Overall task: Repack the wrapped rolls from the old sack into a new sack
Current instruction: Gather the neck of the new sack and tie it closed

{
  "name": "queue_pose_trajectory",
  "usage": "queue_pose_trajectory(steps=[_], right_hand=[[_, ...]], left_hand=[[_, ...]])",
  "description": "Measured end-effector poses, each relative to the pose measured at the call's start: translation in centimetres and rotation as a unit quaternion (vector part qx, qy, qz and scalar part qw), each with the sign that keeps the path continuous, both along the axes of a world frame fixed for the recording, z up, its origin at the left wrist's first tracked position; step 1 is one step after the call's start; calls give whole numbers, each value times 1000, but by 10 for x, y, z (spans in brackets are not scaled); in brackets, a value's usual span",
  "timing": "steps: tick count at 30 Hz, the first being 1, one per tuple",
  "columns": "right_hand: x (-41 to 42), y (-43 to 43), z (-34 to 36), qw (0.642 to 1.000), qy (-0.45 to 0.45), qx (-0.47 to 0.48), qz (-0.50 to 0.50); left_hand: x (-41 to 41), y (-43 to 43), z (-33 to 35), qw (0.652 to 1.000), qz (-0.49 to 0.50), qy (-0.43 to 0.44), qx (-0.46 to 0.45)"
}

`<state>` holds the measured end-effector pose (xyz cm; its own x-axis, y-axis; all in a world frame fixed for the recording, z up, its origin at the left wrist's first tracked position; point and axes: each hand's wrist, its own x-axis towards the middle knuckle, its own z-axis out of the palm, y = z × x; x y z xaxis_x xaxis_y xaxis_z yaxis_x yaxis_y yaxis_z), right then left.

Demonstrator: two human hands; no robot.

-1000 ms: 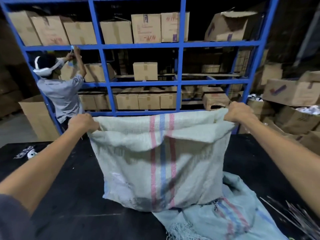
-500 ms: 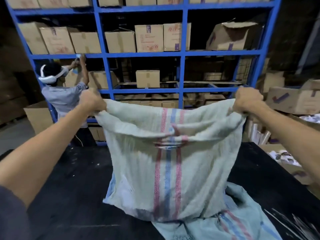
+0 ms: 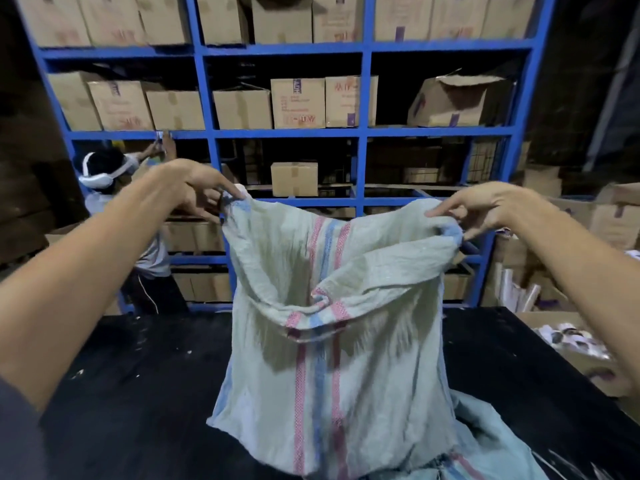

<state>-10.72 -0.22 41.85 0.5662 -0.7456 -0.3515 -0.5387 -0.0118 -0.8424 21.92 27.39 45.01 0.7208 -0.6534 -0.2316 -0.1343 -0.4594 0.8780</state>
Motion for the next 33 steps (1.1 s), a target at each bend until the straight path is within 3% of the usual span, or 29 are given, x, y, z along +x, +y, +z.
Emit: queue_pose_trajectory(steps=[1, 2, 4, 5, 6, 7, 8, 10, 11, 13, 17, 19, 21, 24, 28, 30, 33], right_hand=[[2, -10, 2, 990, 78, -111, -28], [3, -18, 3, 956, 166, -235, -57], [-2, -37, 1, 829, 292, -461, -119], [-6, -39, 1, 792, 302, -510, -147], [-8, -36, 0, 782, 300, -521, -163], [-9, -34, 2, 792, 295, -509, -164], [-11, -32, 3, 824, 282, -469, -145], [-10, -29, 15, 922, 246, -293, -66], [-13, -24, 24, 962, 194, -190, -33], [-20, -15, 44, 992, 51, -113, -18], [-24, 15, 90, 989, -133, -62, 25], [-22, 17, 112, 991, -93, -89, 31], [-24, 5, 135, 980, 7, -201, -11], [-29, 10, 157, 896, 122, -413, -110], [-29, 36, 178, 962, -55, -267, -9], [-20, 36, 197, 951, -170, -258, 15], [0, 61, 207, 900, -220, -377, 3]], left_hand=[[-2, -2, 1, 996, 17, -77, 30], [4, 0, 0, 978, 56, -188, 70], [26, 11, -3, 873, 118, -445, 163], [39, 17, -4, 826, 140, -511, 190], [50, 21, -5, 808, 149, -531, 205], [54, 24, -7, 814, 143, -518, 220], [59, 24, -10, 835, 125, -485, 230], [50, 24, -9, 931, 93, -292, 197], [45, 23, -6, 967, 79, -184, 155], [38, 18, 6, 991, 59, -83, 81], [22, 8, 52, 998, 35, -17, -49], [8, 2, 83, 996, 26, -24, -84], [-2, -3, 107, 992, 33, -56, -105], [-10, -8, 124, 986, 66, -95, -121], [-35, -25, 142, 977, 39, -78, -196], [-54, -39, 154, 964, 16, -132, -229], [-83, -62, 155, 946, -50, -246, -203]])
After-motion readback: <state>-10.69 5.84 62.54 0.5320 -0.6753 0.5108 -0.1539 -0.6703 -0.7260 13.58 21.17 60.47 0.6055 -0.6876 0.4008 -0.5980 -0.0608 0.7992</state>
